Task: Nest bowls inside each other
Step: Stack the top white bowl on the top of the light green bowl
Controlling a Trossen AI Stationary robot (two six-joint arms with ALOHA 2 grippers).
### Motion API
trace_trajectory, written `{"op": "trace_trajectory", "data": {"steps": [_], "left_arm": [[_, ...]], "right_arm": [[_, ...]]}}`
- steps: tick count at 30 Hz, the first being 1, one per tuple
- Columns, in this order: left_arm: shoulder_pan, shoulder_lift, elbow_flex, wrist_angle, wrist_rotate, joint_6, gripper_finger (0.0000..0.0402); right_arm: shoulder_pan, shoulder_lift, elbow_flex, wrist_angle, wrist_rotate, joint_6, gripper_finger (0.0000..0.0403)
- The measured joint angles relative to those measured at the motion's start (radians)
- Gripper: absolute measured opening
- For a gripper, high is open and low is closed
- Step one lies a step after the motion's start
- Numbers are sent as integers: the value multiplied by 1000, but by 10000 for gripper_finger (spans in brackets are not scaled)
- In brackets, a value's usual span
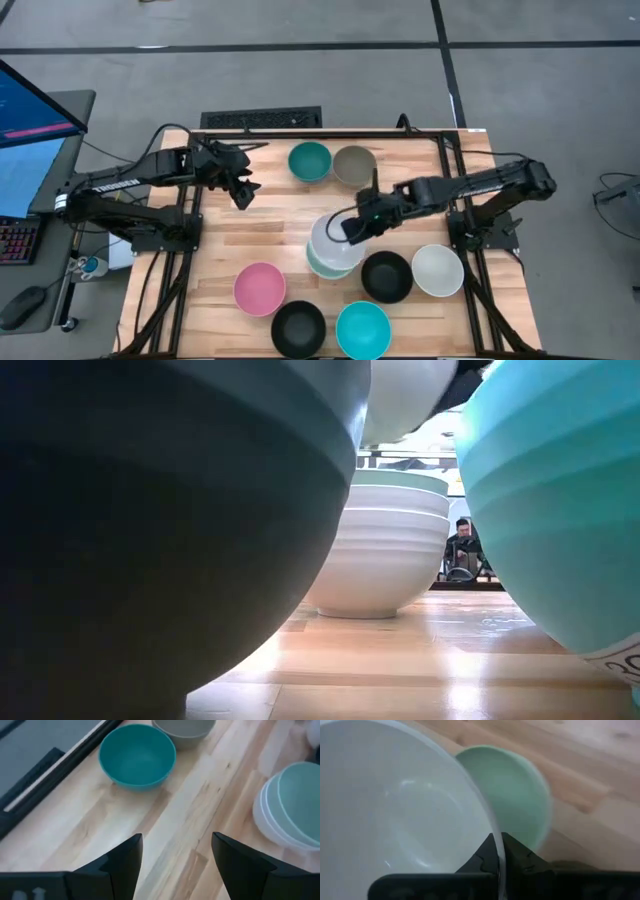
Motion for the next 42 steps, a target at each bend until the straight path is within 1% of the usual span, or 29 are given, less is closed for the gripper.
{"op": "trace_trajectory", "data": {"steps": [3,7,12,16,20,23,35,39,42], "left_arm": [[-1,0,0,0,-1,31,229],[-5,0,0,12,-1,72,229],[-19,0,0,45,-1,126,229],[-20,1,0,61,-1,152,229],[-19,1,0,63,-1,178,229],[-19,1,0,72,-1,188,229],[-19,1,0,79,-1,167,229],[-19,1,0,78,-1,160,229],[-19,1,0,77,-1,159,229]], "right_arm": [[12,55,0,53,31,46,28],[19,110,-2,28,56,95,26],[53,138,5,20,84,175,27],[90,144,43,-32,137,217,37],[113,144,99,-158,182,247,53],[123,143,117,-210,185,258,60],[124,164,112,-184,175,243,61],[123,164,112,-183,218,238,63],[122,164,112,-174,222,211,70]]}}
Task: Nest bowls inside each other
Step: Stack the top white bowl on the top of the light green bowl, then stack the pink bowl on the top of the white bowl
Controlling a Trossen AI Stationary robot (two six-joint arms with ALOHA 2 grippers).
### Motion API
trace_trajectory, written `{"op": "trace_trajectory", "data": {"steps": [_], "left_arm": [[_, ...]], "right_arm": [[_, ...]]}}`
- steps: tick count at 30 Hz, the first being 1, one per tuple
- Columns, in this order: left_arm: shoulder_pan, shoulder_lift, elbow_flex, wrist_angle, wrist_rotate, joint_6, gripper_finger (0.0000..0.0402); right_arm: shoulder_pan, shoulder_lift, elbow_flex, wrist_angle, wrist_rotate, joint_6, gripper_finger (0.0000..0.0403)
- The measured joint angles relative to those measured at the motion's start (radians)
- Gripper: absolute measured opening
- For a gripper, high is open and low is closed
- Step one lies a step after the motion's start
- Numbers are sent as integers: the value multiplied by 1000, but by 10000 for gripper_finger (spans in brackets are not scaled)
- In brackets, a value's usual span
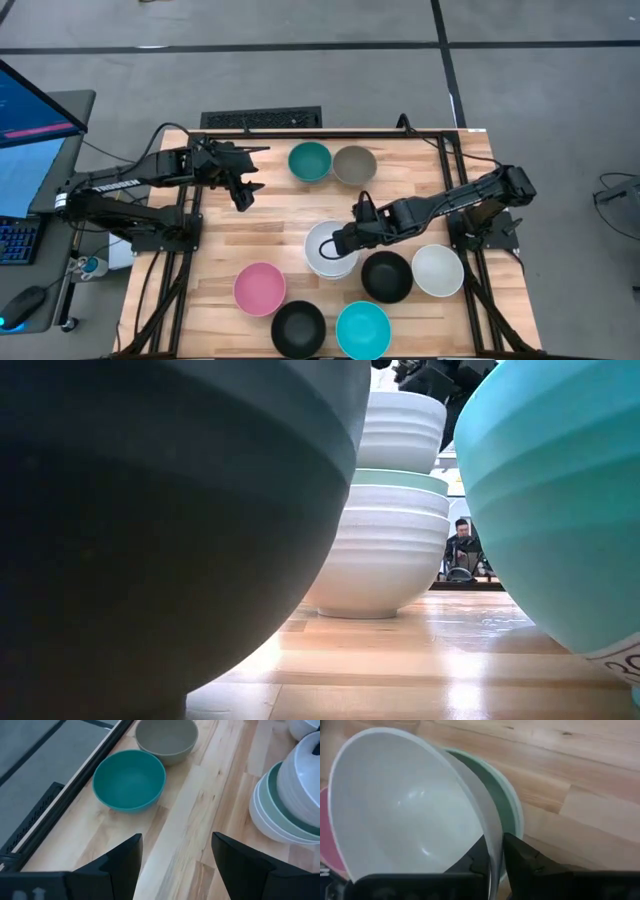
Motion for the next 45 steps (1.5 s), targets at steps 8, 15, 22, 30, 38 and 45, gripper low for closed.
{"op": "trace_trajectory", "data": {"steps": [8,15,22,30,38,45], "left_arm": [[0,0,0,-4,0,-9,229],[0,0,0,-9,0,-9,229],[-5,0,0,-6,38,14,229],[-47,36,1,27,26,-55,229],[-64,99,1,68,57,-262,229],[-102,168,1,-74,142,-230,228]], "right_arm": [[0,13,-1,38,-19,-31,138],[2,21,0,20,-17,-17,224],[-38,-75,75,-213,127,-44,250],[-243,-153,94,-332,143,-192,249],[-275,-179,95,-282,139,-288,249],[-274,-179,94,-294,142,-315,249]]}}
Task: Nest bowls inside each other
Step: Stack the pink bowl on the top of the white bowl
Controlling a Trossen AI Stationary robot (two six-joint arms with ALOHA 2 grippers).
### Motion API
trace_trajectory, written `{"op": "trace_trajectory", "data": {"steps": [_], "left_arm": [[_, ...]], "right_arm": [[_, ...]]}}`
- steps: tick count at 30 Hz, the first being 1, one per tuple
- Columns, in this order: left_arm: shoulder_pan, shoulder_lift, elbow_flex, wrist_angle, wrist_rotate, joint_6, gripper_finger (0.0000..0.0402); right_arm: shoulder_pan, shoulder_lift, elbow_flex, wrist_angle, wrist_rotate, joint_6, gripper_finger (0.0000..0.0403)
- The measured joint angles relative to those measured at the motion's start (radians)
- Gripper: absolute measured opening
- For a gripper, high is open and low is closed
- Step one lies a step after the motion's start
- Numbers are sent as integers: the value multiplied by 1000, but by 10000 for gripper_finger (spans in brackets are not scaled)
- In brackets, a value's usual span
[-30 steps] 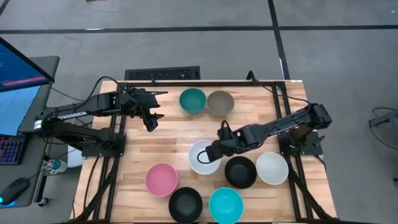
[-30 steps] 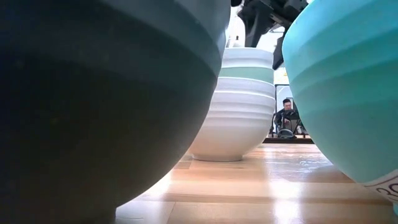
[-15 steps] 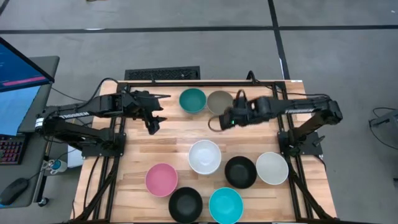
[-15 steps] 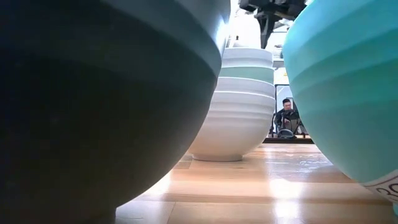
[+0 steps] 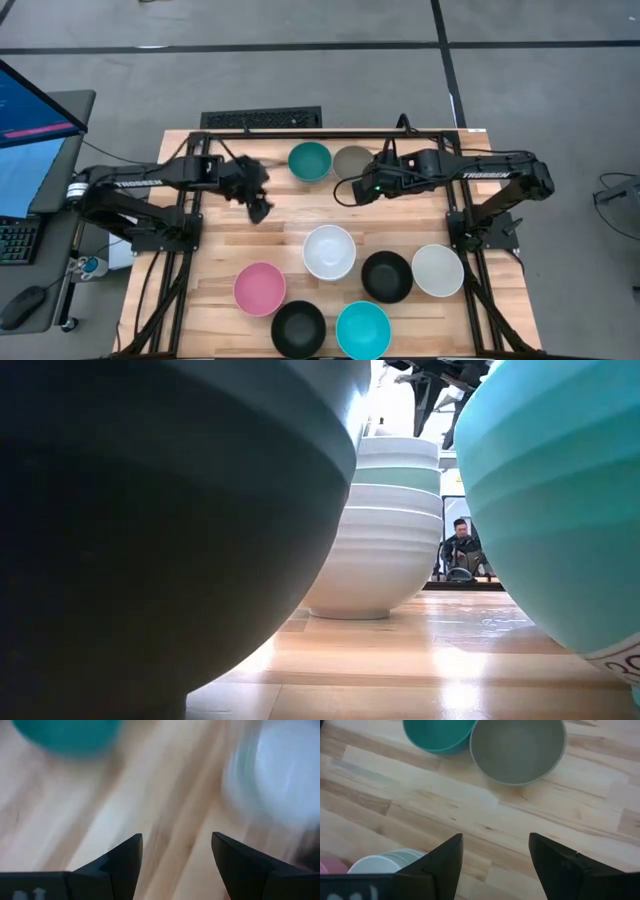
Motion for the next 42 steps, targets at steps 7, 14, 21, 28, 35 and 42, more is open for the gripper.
{"op": "trace_trajectory", "data": {"steps": [7,14,21,28,35,42], "left_arm": [[-217,-13,-87,-273,44,53,217],[-416,-74,-238,23,75,-196,216],[-542,-71,-325,159,90,-364,216],[-587,-72,-374,237,38,-443,216],[-592,-71,-415,287,-4,-474,216],[-592,-71,-501,396,3,-528,216]], "right_arm": [[22,0,0,-35,0,1,249],[32,1,0,-49,4,9,249],[33,1,0,-49,0,9,249],[33,1,0,-49,-3,9,249],[49,1,0,-48,-4,10,249],[67,1,0,-49,-4,27,249]]}}
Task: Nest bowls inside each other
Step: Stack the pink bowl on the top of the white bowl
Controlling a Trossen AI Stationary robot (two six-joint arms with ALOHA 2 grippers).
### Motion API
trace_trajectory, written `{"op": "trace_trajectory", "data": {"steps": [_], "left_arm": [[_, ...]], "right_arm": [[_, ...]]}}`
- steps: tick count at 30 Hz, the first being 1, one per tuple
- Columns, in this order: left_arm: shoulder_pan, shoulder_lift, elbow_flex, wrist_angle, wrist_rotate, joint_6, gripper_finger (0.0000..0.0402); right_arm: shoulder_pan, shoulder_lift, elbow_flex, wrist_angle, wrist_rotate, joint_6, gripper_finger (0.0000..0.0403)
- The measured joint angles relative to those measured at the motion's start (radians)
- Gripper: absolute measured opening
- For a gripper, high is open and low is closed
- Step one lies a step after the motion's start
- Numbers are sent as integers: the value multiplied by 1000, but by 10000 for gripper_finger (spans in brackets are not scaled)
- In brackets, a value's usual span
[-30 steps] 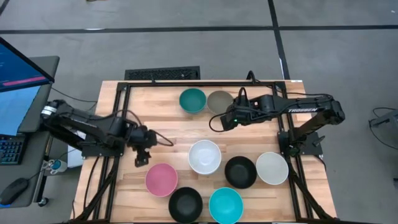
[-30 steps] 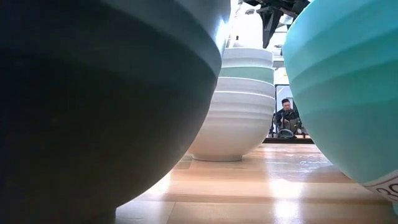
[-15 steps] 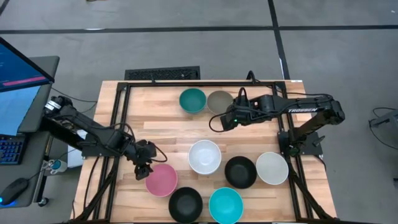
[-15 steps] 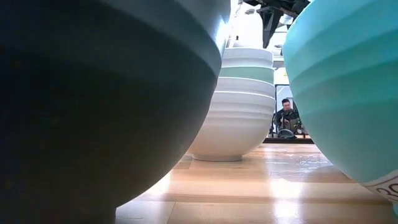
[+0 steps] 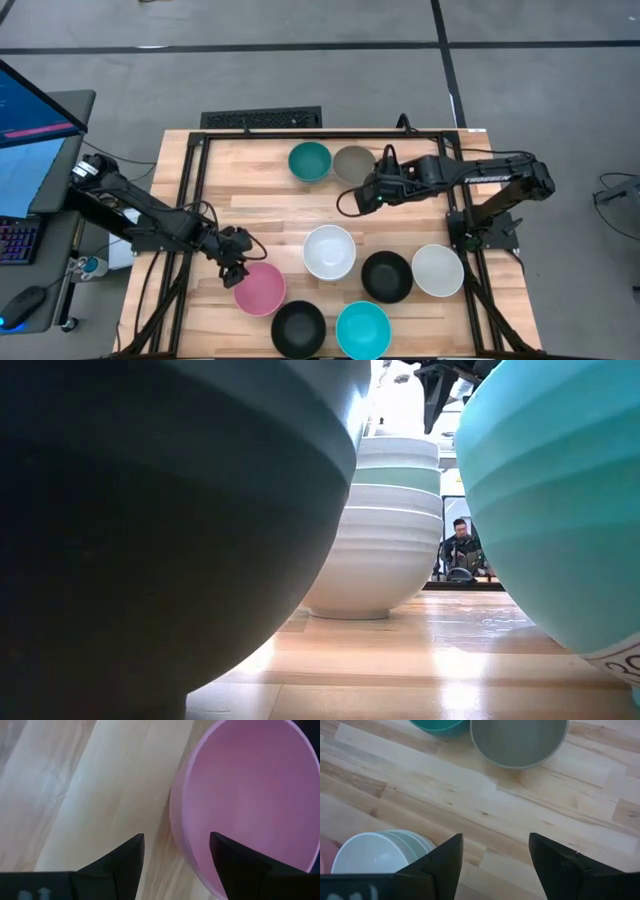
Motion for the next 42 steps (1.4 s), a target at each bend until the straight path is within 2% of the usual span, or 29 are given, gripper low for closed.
{"op": "trace_trajectory", "data": {"steps": [4,7,11,17,19,22,26,31,36,42], "left_arm": [[0,0,-28,7,-3,-13,215],[0,0,-34,12,-6,1,199],[3,0,-34,20,-27,53,142],[40,0,-34,27,-57,106,17],[66,-2,-34,33,-56,115,10],[124,-4,-6,49,10,138,5],[188,-4,132,23,47,230,3],[277,54,386,-160,33,400,2],[355,248,676,-396,-4,614,1],[420,520,1021,-479,3,836,1]], "right_arm": [[11,0,0,0,-2,10,249],[21,0,0,0,-2,13,249],[39,0,0,-1,-2,46,249],[85,0,0,-1,15,116,249],[105,0,0,-1,38,141,249],[126,0,0,-9,49,170,249],[168,0,0,-103,50,234,249],[232,-5,-1,-187,50,342,249],[279,-46,-24,-198,70,437,239],[344,-123,-140,-159,96,609,206]]}}
